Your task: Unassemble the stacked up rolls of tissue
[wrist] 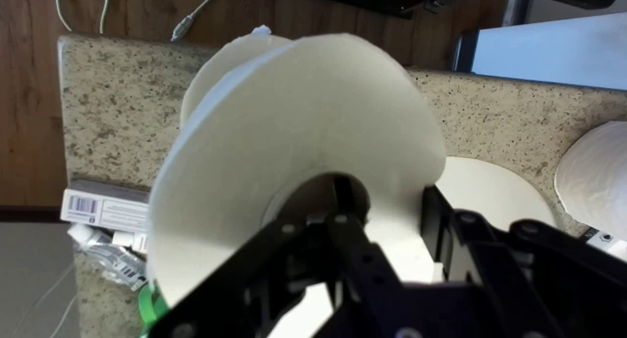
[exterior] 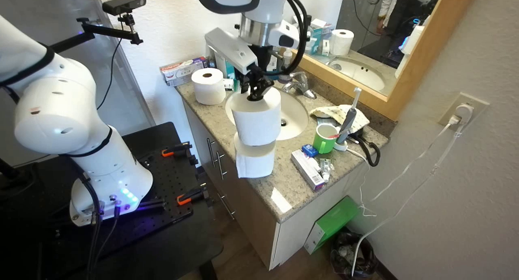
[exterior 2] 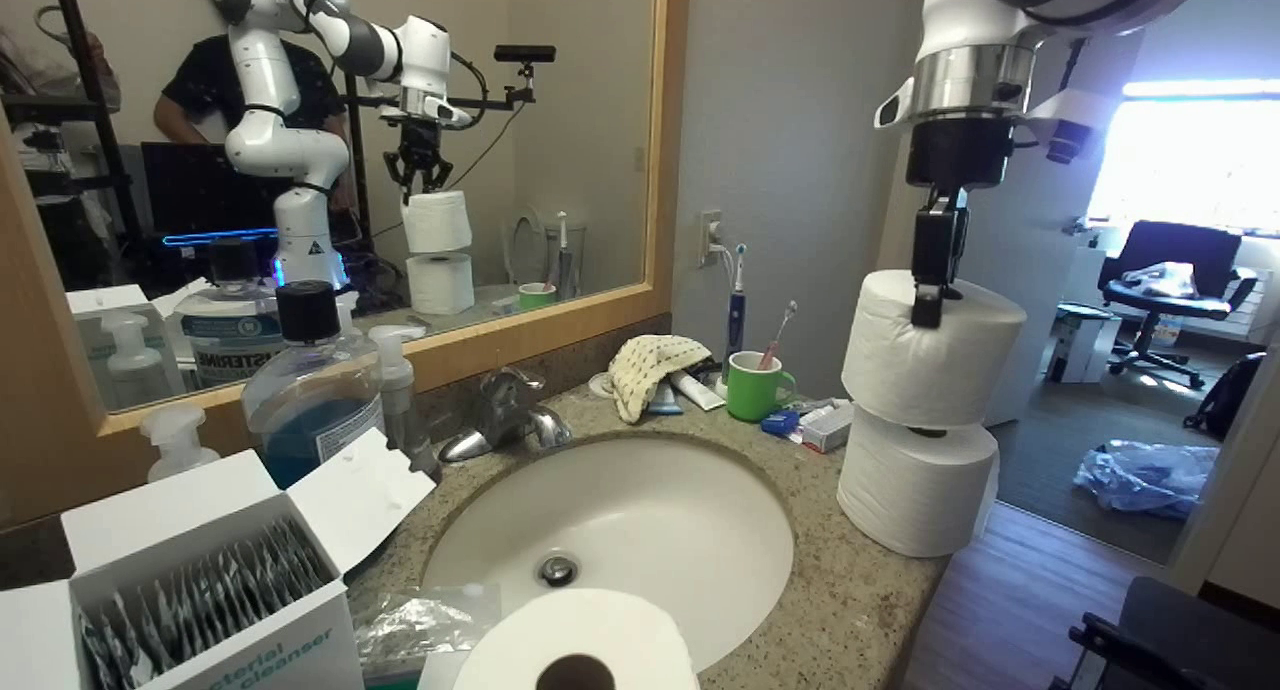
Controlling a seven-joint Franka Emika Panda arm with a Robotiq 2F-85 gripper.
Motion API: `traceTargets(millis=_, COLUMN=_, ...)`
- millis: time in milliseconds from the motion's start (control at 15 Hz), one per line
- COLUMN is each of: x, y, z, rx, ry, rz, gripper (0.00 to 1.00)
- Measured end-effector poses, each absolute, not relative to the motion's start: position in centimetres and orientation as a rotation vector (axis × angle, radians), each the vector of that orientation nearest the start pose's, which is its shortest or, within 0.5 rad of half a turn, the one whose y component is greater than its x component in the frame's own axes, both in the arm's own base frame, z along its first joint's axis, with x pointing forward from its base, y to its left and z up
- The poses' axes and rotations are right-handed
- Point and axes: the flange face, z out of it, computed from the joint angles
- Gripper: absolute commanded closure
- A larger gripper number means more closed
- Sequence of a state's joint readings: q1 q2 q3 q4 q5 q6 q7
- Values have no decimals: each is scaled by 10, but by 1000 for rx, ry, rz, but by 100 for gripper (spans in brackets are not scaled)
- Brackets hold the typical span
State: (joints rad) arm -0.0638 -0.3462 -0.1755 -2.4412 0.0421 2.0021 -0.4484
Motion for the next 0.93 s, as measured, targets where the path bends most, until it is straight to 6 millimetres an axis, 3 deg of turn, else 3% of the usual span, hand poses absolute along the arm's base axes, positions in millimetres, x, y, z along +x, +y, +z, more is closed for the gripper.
traceTargets(millis=267, x=407, y=-87, z=453, rx=-3036, ry=-378, rz=4, gripper=89)
traceTargets(millis=467, x=410, y=-64, z=471, rx=-3055, ry=-477, rz=-41, gripper=89)
traceTargets(millis=933, x=420, y=3, z=478, rx=-3045, ry=-727, rz=-27, gripper=89)
